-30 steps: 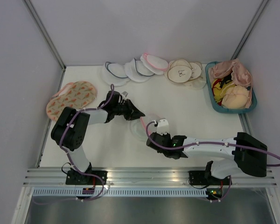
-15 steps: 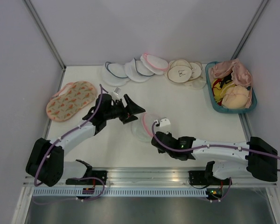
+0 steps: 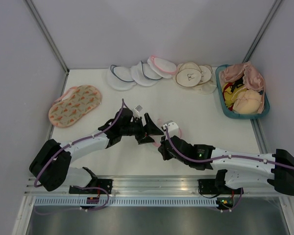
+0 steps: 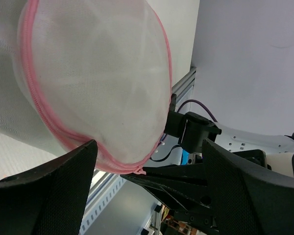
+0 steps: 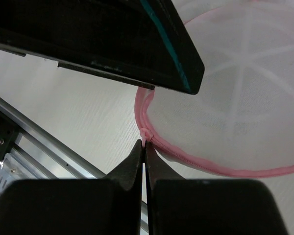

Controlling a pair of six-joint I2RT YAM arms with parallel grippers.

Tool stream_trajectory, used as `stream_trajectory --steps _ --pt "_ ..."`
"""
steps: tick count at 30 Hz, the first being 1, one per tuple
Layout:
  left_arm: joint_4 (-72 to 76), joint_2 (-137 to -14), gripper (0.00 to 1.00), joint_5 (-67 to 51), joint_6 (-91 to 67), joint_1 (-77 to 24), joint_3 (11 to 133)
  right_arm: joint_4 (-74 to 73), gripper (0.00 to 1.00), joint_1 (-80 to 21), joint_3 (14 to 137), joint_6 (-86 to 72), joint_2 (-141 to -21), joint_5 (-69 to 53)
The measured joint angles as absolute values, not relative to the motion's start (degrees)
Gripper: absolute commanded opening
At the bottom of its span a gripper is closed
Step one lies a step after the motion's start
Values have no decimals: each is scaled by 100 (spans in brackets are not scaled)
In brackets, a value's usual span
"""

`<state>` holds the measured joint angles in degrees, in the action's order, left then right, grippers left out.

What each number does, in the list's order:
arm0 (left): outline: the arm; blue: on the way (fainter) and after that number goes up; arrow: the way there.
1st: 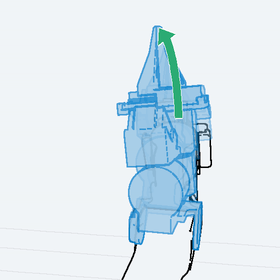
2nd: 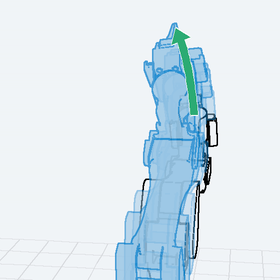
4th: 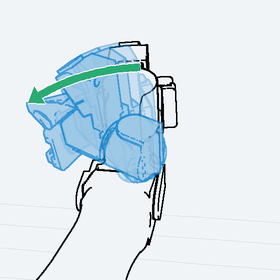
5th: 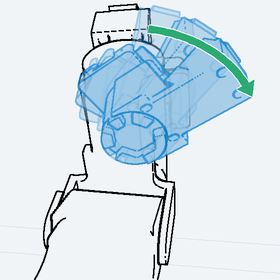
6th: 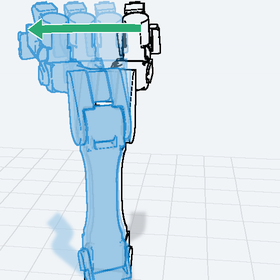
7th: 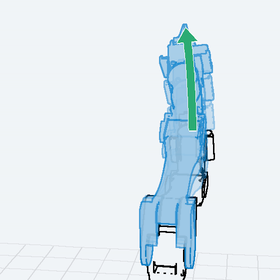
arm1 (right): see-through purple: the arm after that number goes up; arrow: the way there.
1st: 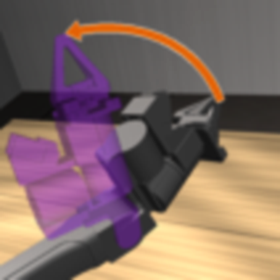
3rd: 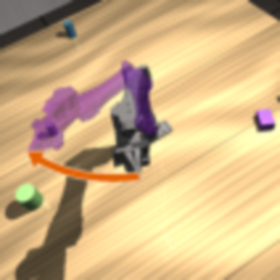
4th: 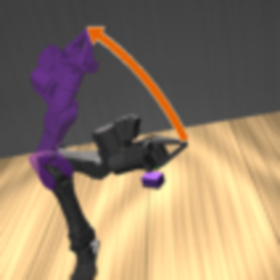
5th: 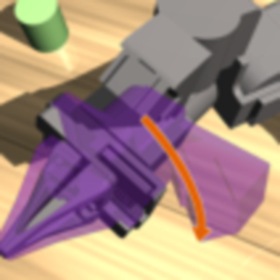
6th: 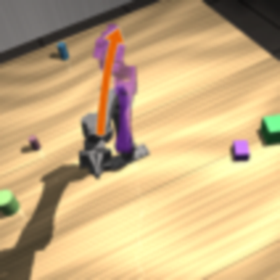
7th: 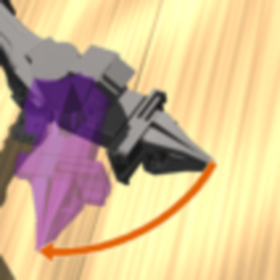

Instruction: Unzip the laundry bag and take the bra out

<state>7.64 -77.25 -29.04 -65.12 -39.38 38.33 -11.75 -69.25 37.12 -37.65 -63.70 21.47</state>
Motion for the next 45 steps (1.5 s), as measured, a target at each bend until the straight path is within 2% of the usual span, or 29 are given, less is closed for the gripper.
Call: stream_trajectory --steps 6,13,17,24,32,35,38,39,40,41,44,45 --pt "517 -7579 89 -2792 -6517 -3942 3828 -1164 0 -6925 3688 -3765 -6368 2174" --pt "91 -6558 89 -2368 -6576 -3953 3806 -1240 0 -6925 3688 -3767 -6335 2307" --pt "51 -6383 89 -2257 -6705 -3964 3726 -1253 0 -6925 3688 -3765 -6309 2359" --pt "69 -6947 89 -2255 -6908 -4038 3345 -1249 0 -6925 3688 -3763 -6309 2366" --pt "578 -7931 81 -2255 -7157 -4038 3542 -1227 1 -6925 3688 -3745 -6311 2248" --pt "808 -8224 75 -2252 -7260 -4038 3844 -1153 0 -6925 3686 -3741 -6324 2156" --pt "1044 -8403 61 -2252 -7330 -4038 4104 -1100 0 -6925 3671 -3741 -6342 2091" --pt "1116 -8455 49 -2255 -7352 -4038 4169 -1085 0 -6925 3660 -3739 -6344 2078" --pt "1188 -8501 42 -2255 -7389 -4038 4222 -1070 0 -6925 3645 -3736 -6346 2073" --pt "1269 -8549 25 -2259 -7417 -4038 4252 -1070 0 -6925 3632 -3739 -6346 2067" --pt "1389 -8641 2 -2265 -7485 -4038 4259 -1074 0 -6925 3599 -3734 -6346 2060" --pt "1396 -8667 2 -2265 -7483 -4038 4259 -1074 1 -6925 3597 -3732 -6346 2062"
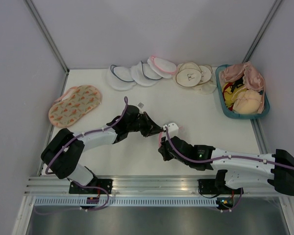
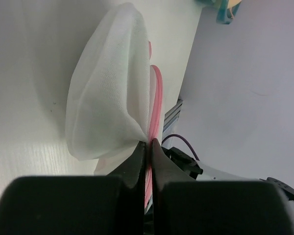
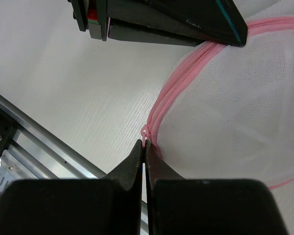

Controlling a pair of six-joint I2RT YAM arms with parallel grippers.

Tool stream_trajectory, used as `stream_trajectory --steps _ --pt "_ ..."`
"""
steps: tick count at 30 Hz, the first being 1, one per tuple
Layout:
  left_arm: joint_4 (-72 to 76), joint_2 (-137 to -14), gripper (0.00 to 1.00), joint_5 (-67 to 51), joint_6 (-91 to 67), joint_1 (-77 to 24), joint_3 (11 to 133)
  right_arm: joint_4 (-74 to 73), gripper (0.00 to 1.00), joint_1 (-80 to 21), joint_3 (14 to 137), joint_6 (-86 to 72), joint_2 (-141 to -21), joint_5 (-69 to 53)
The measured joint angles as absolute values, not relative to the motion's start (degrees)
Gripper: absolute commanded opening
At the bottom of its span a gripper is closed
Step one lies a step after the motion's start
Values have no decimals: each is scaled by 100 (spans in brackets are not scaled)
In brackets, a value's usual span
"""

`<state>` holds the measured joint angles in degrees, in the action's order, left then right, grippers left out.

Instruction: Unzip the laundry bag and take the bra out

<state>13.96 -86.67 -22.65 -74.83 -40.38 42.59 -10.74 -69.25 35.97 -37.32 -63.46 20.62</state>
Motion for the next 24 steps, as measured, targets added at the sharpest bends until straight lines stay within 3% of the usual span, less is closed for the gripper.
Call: stream_trajectory --steps 12,24 --pt "1494 -8796 2 -2309 -7481 -3929 4244 -1153 0 -6925 3592 -3723 -6370 2080" --pt "1527 -9150 2 -3065 -7334 -2617 4180 -1483 1 -6888 3592 -3863 -6829 2196"
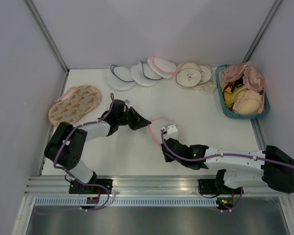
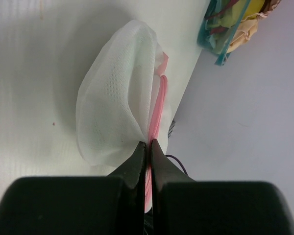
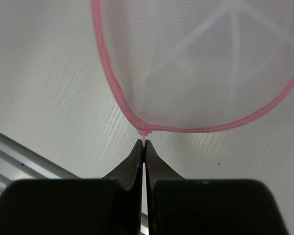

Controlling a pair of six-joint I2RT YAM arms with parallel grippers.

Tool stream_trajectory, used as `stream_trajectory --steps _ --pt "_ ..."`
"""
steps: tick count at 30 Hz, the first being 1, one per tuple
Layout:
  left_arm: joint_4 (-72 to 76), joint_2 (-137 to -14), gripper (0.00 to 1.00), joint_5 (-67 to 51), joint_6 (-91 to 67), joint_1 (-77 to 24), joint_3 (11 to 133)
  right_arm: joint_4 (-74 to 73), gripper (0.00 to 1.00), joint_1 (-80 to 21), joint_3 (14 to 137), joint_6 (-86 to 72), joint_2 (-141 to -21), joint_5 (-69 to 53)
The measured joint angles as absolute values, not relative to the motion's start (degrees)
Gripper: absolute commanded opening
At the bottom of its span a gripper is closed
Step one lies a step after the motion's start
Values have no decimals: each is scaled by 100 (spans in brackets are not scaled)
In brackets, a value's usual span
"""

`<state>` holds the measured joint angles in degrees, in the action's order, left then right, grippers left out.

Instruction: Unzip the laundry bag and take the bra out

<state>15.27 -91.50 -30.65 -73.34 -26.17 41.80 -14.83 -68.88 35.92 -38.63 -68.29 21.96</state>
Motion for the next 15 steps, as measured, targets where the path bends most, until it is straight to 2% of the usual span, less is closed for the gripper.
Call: stream_trajectory --steps 5,10,15 --pt "1485 -9393 2 -3371 -7094 -2351 4219 -2202 0 -6862 3767 -4276 -7210 2803" --pt "1472 -9546 2 -3638 -6882 -2224 4342 -2864 0 -6427 4101 -4762 -7778 3441" --pt "1396 -9614 2 -3841 -6650 -2169 4480 -3225 0 -6055 4381 -4987 -7863 3972"
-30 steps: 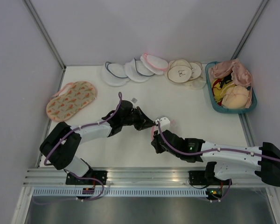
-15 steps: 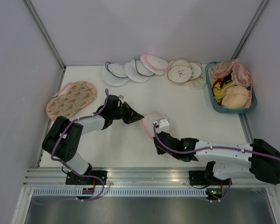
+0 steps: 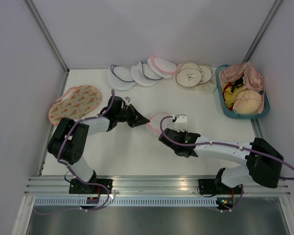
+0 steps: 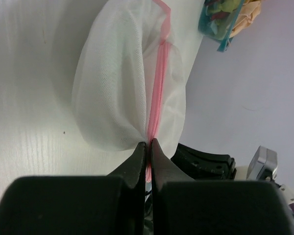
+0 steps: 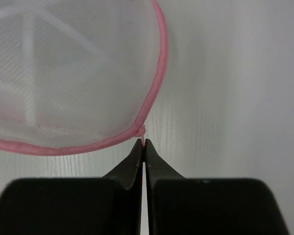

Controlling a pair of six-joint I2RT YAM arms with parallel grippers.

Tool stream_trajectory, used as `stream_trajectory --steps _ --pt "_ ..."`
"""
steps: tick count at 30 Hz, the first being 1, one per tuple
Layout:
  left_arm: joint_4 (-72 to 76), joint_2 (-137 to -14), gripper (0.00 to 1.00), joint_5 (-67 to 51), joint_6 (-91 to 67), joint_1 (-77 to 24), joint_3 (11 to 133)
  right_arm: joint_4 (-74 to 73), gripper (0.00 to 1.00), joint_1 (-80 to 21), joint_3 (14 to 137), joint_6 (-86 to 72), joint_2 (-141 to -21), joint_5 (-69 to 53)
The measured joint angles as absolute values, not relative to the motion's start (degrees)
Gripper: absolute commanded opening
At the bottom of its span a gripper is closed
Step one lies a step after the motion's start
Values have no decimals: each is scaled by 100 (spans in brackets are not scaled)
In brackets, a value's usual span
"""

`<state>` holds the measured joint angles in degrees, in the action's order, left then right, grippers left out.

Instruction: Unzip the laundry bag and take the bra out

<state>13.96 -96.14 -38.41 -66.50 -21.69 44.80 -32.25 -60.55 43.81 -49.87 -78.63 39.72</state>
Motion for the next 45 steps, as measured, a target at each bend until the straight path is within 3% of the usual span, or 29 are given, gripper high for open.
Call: stream_trajectory --steps 9,10,11,14,16,24,28,34,42,45 --pt "1352 -9898 2 -4248 -6313 -2123 4875 -3074 0 -5218 4783 -4501 -8289 4233" --pt "1350 -9931 6 -4270 -6289 -2123 4915 -3015 1 -5151 4799 -4427 -8368 4211" --pt "1363 -9942 31 -4276 -6285 -2123 4921 -2963 0 -5105 4799 -4348 -8414 4180" --pt "1426 -9880 77 -4211 -6237 -2095 4858 -2902 0 -5046 4775 -4097 -8377 4027" --pt "1372 -9607 83 -4049 -6265 -2032 4663 -2834 0 -5024 4696 -3946 -8265 3898" --pt "1037 -7231 87 -3205 -6351 -2025 3785 -2147 1 -5002 4257 -3293 -7345 2644" --pt "982 -6792 87 -3089 -6519 -2405 3437 -1632 0 -5002 4062 -2985 -7067 1553" --pt "985 -7006 87 -2965 -6875 -3131 3120 -969 0 -5004 4040 -2742 -7105 99" --pt "1584 -8283 87 -2762 -7352 -3774 3218 -661 0 -5004 4038 -2720 -7378 -580" --pt "1695 -8641 81 -2615 -7443 -3791 3415 -582 0 -5039 4038 -2720 -7378 -648"
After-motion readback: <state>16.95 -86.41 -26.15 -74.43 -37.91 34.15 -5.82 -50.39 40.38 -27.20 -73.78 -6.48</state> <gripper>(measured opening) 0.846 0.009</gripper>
